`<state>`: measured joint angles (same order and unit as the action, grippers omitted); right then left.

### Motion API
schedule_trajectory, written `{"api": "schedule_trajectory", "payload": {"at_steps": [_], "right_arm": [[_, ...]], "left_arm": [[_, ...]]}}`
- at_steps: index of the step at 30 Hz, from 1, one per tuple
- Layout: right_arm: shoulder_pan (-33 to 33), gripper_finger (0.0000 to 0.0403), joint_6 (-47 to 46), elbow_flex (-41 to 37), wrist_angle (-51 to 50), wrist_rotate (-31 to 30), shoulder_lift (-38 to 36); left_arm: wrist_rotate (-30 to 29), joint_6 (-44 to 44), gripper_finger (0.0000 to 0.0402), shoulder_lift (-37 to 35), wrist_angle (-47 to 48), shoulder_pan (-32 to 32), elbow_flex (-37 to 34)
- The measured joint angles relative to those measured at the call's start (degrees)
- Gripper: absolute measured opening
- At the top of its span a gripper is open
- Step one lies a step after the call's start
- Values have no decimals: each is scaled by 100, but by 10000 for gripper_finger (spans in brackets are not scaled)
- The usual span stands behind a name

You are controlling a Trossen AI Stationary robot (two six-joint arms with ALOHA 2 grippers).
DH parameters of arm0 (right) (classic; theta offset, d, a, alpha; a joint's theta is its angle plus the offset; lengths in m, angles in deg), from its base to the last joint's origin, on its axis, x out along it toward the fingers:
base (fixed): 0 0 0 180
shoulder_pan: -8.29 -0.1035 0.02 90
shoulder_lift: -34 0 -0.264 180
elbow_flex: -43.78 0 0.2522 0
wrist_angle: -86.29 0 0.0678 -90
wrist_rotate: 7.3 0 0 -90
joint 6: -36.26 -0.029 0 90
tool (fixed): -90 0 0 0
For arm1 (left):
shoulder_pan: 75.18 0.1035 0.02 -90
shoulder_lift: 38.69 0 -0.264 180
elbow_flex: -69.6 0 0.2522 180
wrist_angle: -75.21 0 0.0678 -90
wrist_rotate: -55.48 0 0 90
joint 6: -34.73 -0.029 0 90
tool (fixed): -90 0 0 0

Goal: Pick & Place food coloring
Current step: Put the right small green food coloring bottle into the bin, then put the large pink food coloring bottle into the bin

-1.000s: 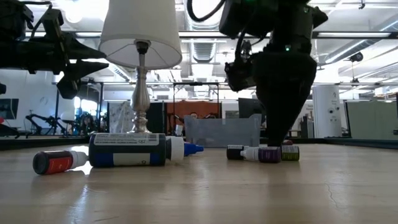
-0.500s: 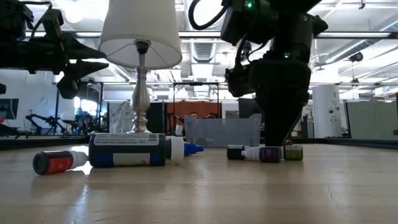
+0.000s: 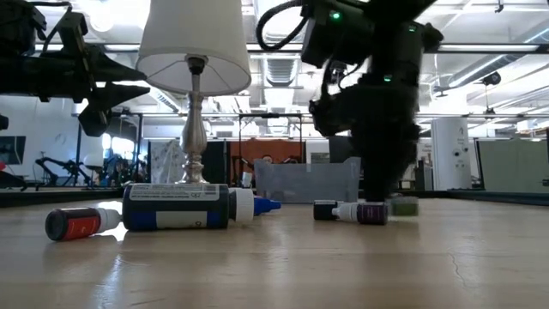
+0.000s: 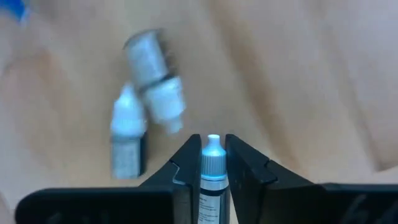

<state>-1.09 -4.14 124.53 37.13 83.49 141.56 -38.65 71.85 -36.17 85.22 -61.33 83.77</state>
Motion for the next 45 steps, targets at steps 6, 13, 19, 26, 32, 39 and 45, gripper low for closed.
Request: {"api": "schedule_trajectory", "payload": {"at_steps": [6, 13, 19, 26, 32, 39, 45], "right_arm": [[387, 49, -166, 591, 148, -1257, -600], [1500, 48, 175, 808, 987, -2590, -1184], [2471, 48, 6, 768, 1382, -2313, -698], [2917, 50, -632, 862, 2192, -1607, 500], [2911, 86, -455, 1445, 2183, -1419, 1161], [2887, 175, -27, 2046, 1142, -1532, 1164], [2498, 218, 1682, 2176, 356, -1898, 196]], "left_arm": [[-1, 0, 85, -1, 0, 1, 1], [-1, 0, 85, 1, 0, 0, 1], [-1, 0, 85, -1, -2, 0, 1], [-1, 0, 85, -1, -2, 1, 1], [-1, 0, 85, 1, -1, 0, 1], [-1, 0, 85, 0, -2, 1, 0], [-1, 0, 85, -1, -2, 0, 0]]}}
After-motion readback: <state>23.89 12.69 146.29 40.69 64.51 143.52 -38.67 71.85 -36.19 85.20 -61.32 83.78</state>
